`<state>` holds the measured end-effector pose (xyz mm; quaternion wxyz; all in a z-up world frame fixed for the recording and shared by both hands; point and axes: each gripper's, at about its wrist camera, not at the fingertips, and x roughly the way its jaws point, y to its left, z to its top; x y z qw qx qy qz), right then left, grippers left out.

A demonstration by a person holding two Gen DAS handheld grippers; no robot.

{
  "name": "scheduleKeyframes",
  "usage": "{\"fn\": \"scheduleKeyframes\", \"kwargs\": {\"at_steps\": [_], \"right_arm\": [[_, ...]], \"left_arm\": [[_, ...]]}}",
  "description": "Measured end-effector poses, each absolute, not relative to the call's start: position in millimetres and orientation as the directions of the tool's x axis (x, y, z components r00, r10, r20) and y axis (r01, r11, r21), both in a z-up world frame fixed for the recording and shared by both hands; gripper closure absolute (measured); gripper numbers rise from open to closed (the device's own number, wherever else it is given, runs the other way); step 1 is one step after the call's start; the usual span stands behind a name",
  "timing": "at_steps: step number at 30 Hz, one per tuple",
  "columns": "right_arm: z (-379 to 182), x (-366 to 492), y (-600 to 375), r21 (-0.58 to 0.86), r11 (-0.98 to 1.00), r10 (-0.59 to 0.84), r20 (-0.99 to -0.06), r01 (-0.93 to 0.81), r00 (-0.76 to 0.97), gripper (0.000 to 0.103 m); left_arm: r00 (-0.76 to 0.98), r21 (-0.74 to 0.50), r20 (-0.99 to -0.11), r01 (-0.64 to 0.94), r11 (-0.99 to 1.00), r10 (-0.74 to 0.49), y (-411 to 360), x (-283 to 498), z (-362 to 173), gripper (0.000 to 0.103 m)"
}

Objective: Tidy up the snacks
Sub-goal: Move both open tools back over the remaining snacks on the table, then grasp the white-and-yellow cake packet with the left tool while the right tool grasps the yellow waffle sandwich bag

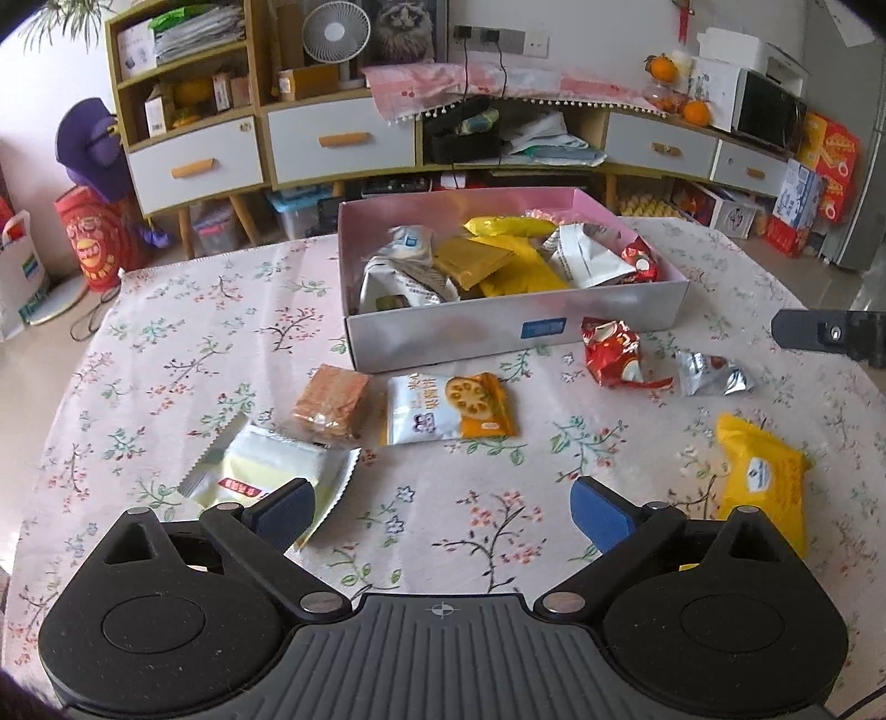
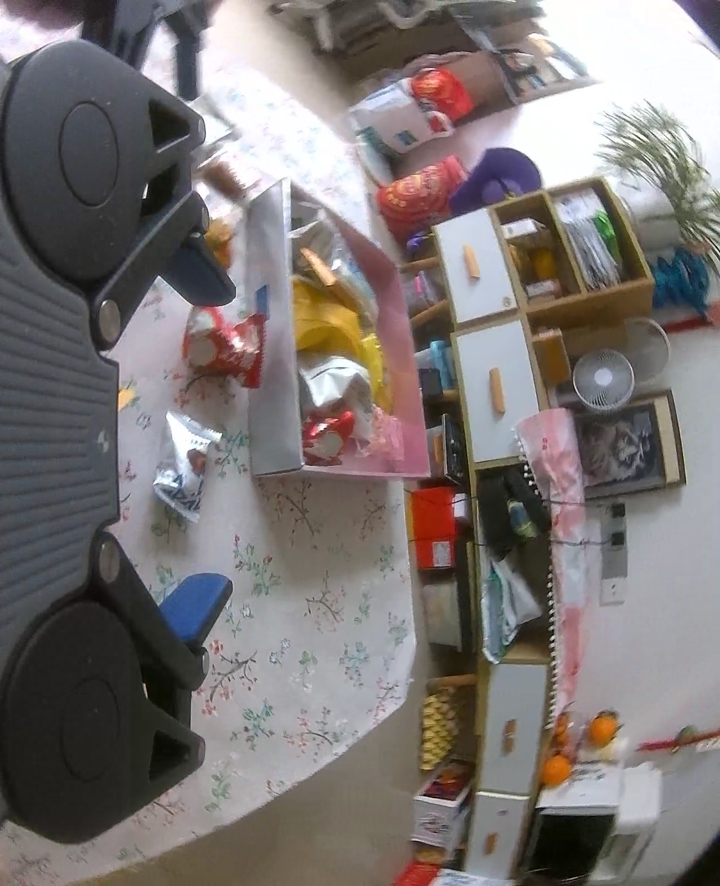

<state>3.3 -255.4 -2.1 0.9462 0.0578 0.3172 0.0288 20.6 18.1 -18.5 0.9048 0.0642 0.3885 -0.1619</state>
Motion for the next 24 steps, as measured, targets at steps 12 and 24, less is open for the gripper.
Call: {"fn": "scheduleKeyframes", "kwargs": {"at_steps": [12, 24], "right_arm": [[-32.0, -22.2, -240.9, 0.021, 0.99, 0.127, -0.585, -0.142, 0.801, 0.013], [-44.1, -26.5, -246.2, 0.111, 0.988, 0.156, -0.619, -0.111, 0.77, 0.013]], "left_arm": [[0.688, 0.019, -0.683, 0.354, 0.935, -0.247, 40.6, 13.4, -43.8, 0.003], [0.71, 0.067, -0.683, 0.3, 0.952, -0.175, 51.8, 18.8, -60.7, 0.003]]}}
